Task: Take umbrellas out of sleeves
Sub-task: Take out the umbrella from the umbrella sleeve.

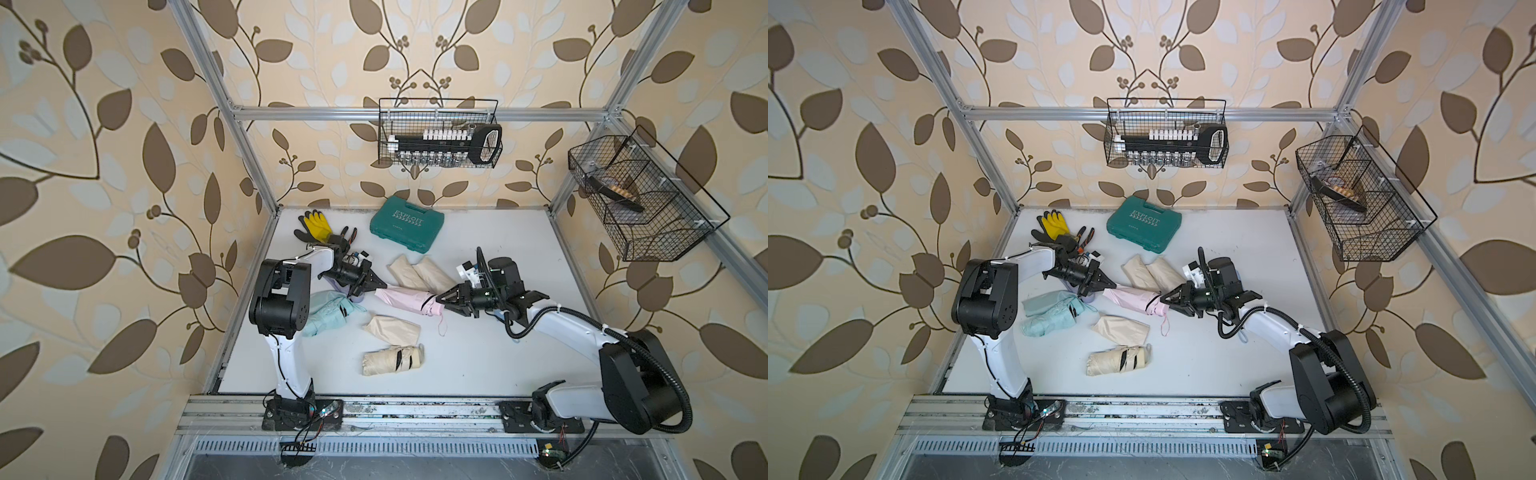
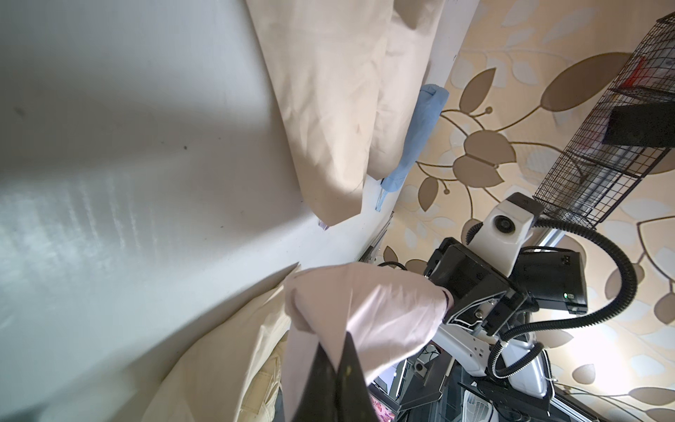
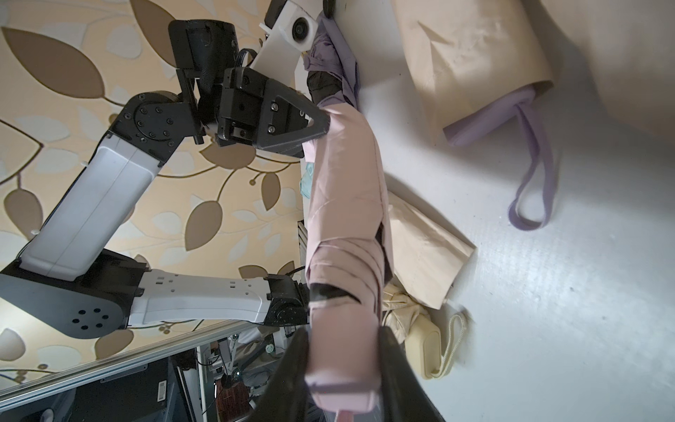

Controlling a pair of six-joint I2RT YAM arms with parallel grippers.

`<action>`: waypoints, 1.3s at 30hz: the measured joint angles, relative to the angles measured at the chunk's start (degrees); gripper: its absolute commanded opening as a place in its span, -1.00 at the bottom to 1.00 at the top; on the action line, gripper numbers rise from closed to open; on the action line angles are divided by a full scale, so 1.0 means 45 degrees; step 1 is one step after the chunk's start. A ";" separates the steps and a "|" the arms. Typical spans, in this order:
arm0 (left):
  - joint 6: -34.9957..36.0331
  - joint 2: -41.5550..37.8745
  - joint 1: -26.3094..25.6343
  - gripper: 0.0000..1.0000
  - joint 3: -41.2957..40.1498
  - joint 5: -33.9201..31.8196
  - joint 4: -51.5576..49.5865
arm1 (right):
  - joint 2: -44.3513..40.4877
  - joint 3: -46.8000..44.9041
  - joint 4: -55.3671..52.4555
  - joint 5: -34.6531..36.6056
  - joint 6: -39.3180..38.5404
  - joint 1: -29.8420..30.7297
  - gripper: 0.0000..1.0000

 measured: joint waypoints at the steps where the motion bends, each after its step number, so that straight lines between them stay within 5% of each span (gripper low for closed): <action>1: 0.0000 -0.0005 0.0000 -1.00 0.0000 0.0000 0.0000 | -0.0073 0.0000 -0.0078 0.0000 -0.0005 0.0000 -0.73; 24: 0.0753 -0.0112 -0.0117 -1.00 0.0000 -0.0219 -0.0738 | -0.2739 -0.0782 -0.2322 -0.0015 -0.1146 -0.1054 -0.75; 39: 0.1549 0.0860 0.0418 -1.00 0.0345 -0.2914 -0.1307 | -0.4289 -0.1059 -0.5421 -0.0180 -0.2341 -0.2642 -0.77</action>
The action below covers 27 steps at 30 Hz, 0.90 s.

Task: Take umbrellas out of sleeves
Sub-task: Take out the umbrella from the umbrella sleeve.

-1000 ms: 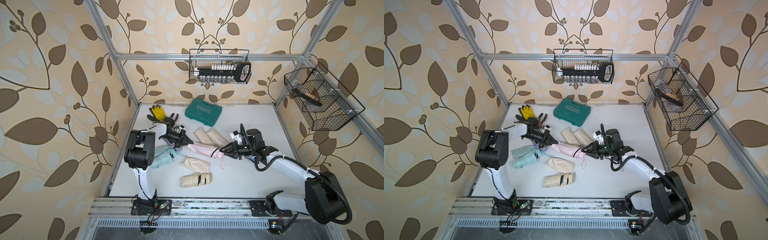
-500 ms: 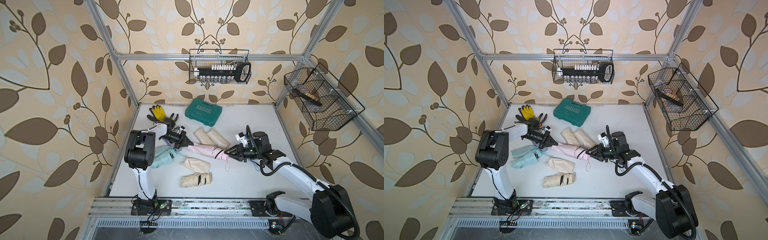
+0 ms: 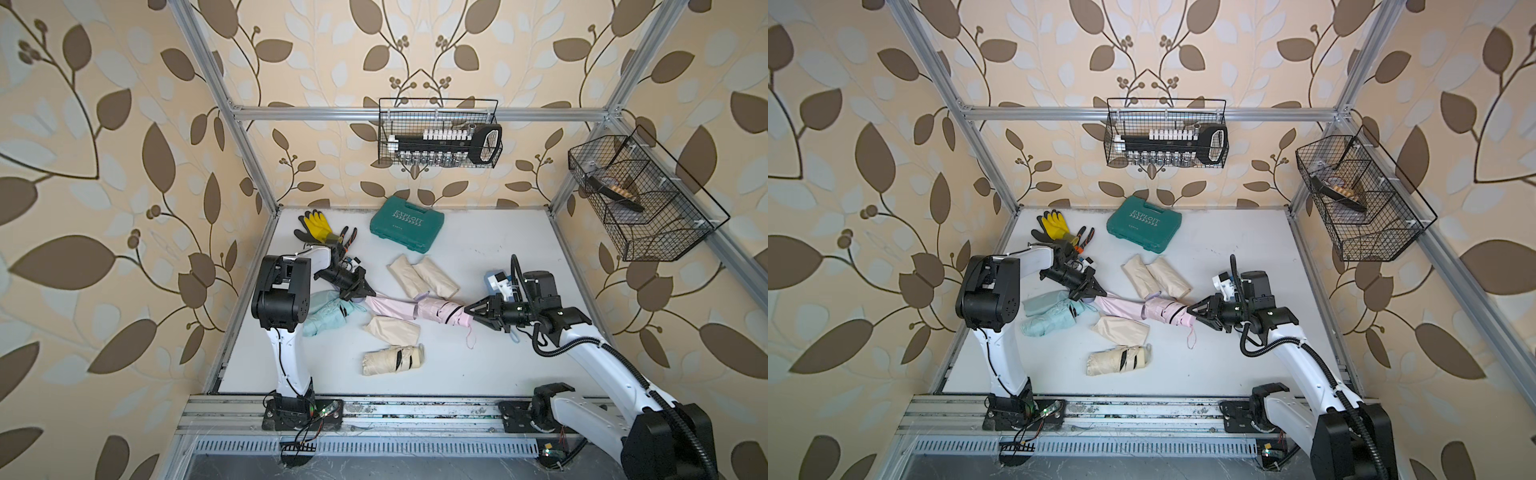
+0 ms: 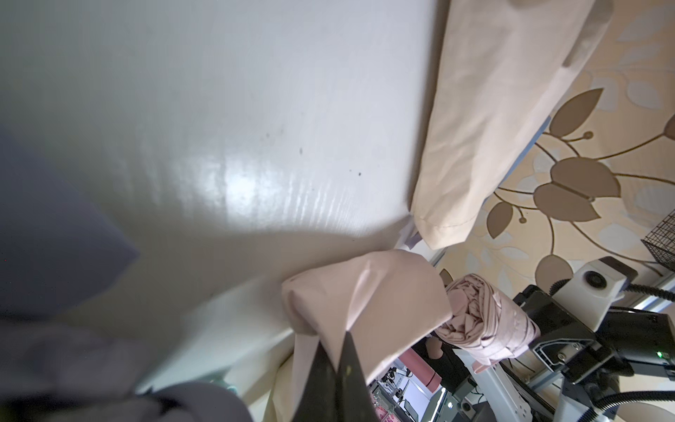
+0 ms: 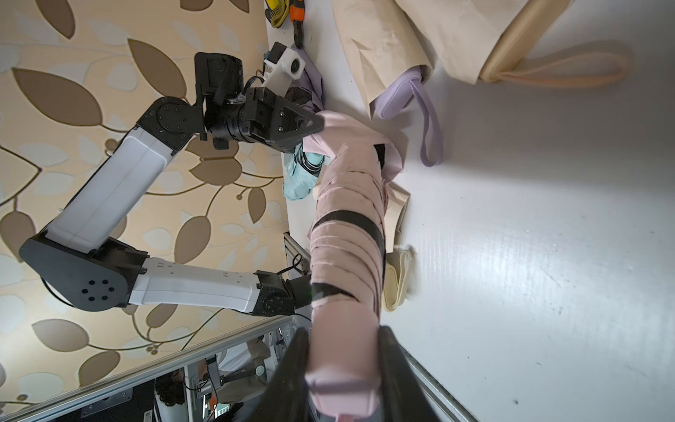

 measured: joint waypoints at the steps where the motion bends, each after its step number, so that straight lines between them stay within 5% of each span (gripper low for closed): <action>1: 0.0044 0.0000 -0.0005 -1.00 0.0029 -0.0044 -0.0015 | -0.0073 0.0005 -0.0199 -0.0005 -0.0097 -0.0015 -0.77; 17: 0.0233 0.0005 -0.0369 -1.00 0.0073 -0.0194 -0.0019 | 0.0228 0.1554 -0.0359 -0.0019 0.0131 -0.0034 -0.78; 27: 0.0287 0.0005 -0.0661 -1.00 -0.0219 -0.0034 0.0073 | 0.2239 0.1948 0.1491 0.0000 0.1093 0.0559 -0.78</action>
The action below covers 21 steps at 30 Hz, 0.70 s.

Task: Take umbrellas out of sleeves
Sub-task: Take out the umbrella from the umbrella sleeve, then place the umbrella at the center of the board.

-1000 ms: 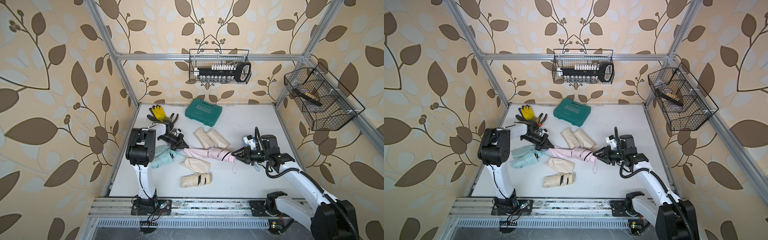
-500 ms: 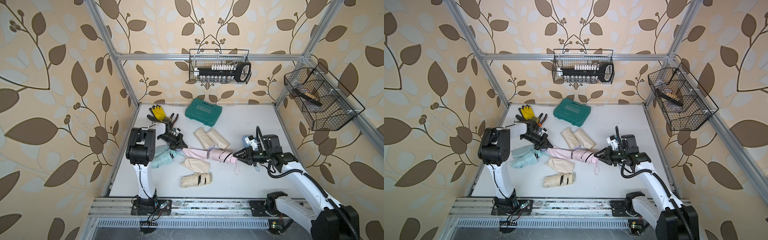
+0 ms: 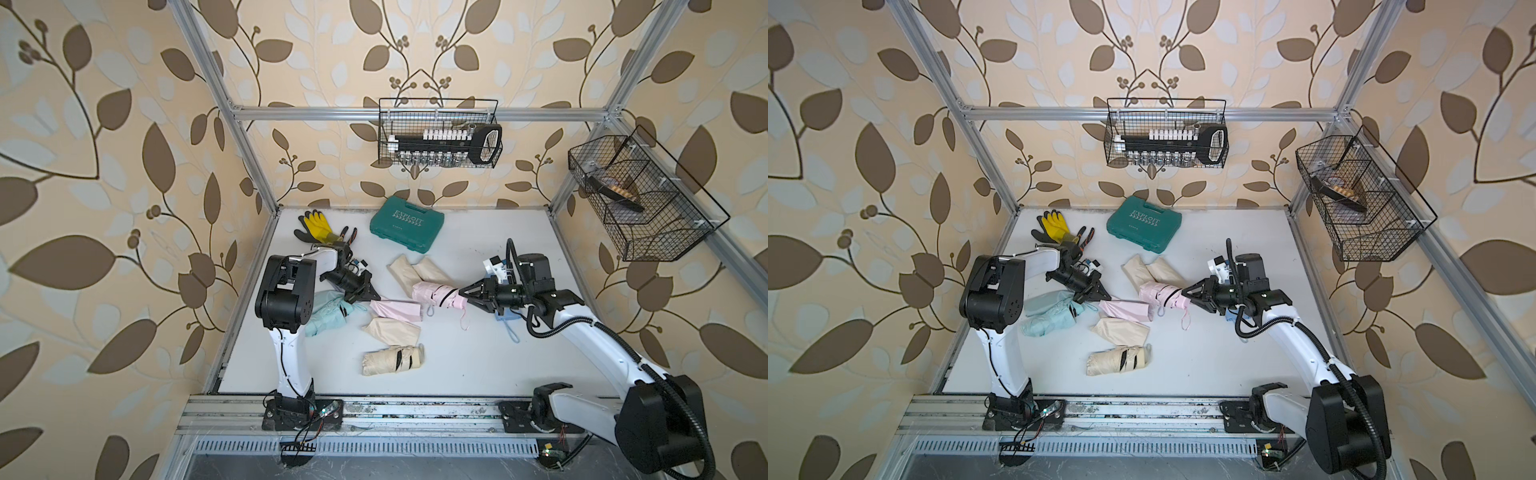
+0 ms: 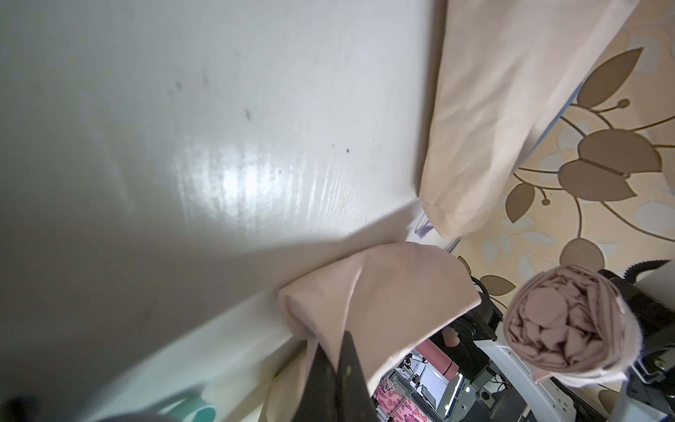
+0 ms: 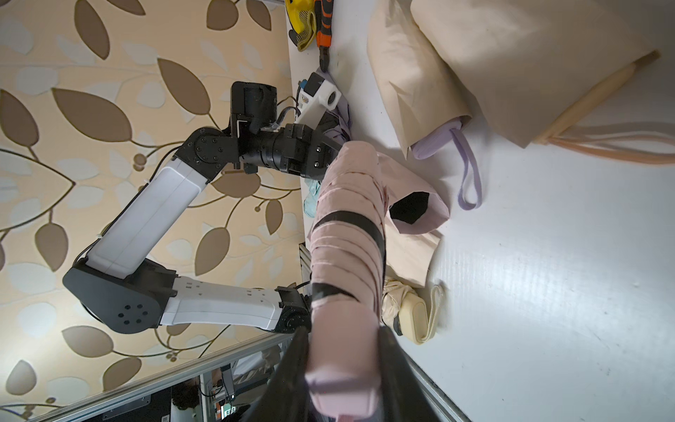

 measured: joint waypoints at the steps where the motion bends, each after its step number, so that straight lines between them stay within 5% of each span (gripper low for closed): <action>1: 0.0005 0.0000 -0.0039 -1.00 0.0000 0.0034 -0.0005 | 0.0209 0.0083 0.0141 0.0010 0.0039 0.0131 -0.77; 21: 0.0063 0.0000 -0.0204 -1.00 -0.0034 0.0233 0.0097 | 0.5892 0.2370 0.3439 0.0525 0.0933 0.1972 -0.80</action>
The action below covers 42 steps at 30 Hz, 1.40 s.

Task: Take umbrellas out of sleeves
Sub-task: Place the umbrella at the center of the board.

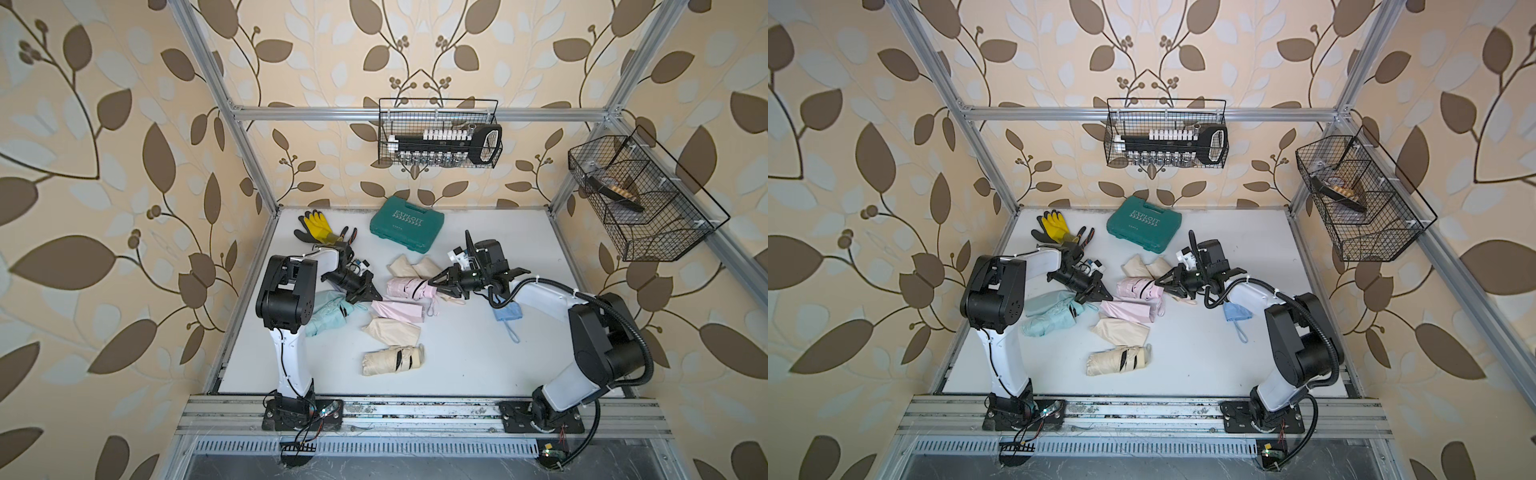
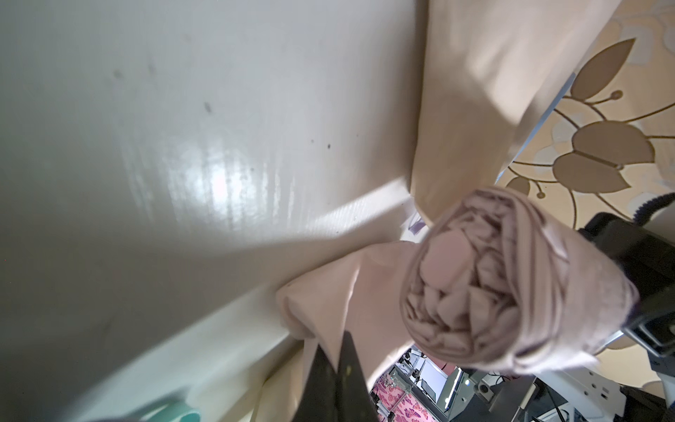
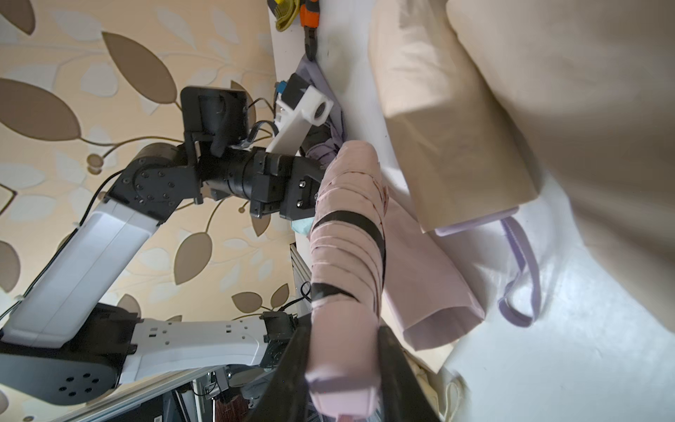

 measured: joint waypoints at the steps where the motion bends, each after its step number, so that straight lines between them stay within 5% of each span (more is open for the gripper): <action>1: 0.0015 0.0000 0.0000 -1.00 -0.0005 0.0005 0.0010 | 0.0233 0.0063 0.0078 0.0005 0.0000 0.0005 -0.80; 9: 0.0146 -0.0005 0.0005 -1.00 -0.0223 0.0073 0.0151 | 0.1345 0.0053 0.0792 -0.0015 -0.0049 0.0447 -0.82; 22: 0.0199 -0.0097 0.0005 -1.00 -0.0418 0.0078 0.0228 | 0.0879 -0.2759 0.3279 -0.0311 0.0005 0.0549 -0.82; 34: 0.0500 -0.0345 -0.0044 0.12 -0.0350 -0.0005 -0.0160 | 0.0860 -0.2501 0.2715 -0.0291 -0.0646 0.0539 -0.84; 42: 0.0379 -0.1331 -0.0063 0.43 -0.0223 -0.0670 -0.0733 | 0.1141 -0.1948 0.1812 -0.0359 -0.1637 0.0180 -0.81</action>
